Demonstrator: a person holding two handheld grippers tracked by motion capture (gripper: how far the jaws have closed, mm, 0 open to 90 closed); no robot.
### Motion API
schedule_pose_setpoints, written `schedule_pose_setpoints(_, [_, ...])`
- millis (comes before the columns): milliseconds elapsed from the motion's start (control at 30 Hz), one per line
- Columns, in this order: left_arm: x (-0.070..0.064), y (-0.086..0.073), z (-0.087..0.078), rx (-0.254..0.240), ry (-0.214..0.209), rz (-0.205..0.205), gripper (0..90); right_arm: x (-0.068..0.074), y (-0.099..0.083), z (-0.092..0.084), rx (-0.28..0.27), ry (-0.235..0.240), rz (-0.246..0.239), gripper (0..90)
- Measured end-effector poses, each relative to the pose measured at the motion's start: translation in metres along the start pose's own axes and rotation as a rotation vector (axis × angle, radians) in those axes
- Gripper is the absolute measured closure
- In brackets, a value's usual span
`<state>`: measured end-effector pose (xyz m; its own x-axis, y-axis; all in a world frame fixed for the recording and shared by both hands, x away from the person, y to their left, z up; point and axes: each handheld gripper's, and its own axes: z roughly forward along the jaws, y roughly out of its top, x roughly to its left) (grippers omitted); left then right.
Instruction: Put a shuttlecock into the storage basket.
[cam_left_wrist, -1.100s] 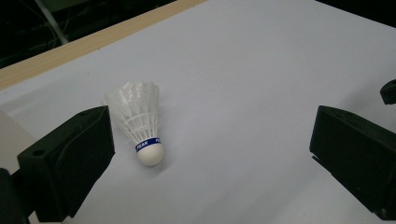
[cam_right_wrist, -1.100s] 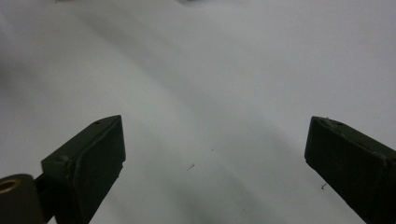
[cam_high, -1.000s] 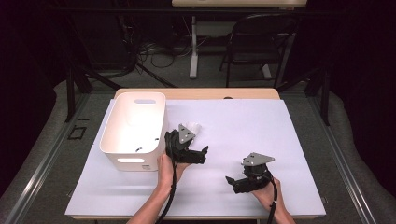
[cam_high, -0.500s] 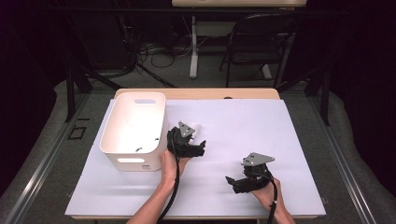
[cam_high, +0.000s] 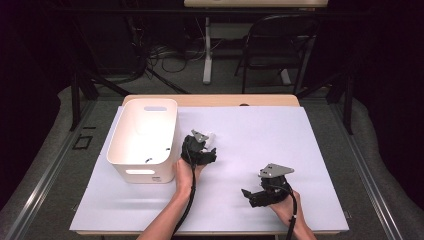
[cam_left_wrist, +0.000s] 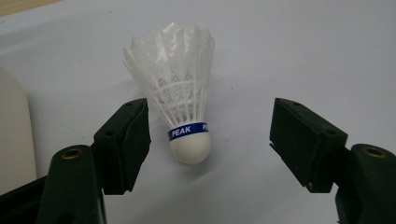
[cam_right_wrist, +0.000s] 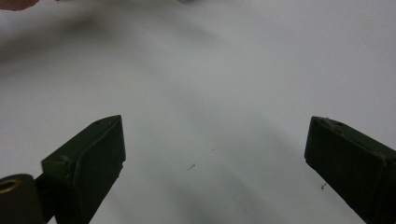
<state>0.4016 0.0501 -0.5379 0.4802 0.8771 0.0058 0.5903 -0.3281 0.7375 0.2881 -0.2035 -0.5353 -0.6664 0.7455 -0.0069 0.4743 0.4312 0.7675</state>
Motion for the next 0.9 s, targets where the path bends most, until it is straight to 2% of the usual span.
schedule_pose_setpoints(333, [0.003,-0.003,0.015,0.035,0.044,-0.05,38.5,0.001,0.0,0.001,0.005,0.006,0.001,4.5])
schedule_pose_setpoints(467, [0.004,-0.005,0.019,0.056,0.035,-0.069,45.6,0.001,0.0,0.001,0.005,0.007,-0.004,4.4])
schedule_pose_setpoints(900, [0.002,-0.007,0.023,0.053,0.052,-0.123,63.4,0.001,0.0,0.0,0.004,0.008,-0.003,4.4])
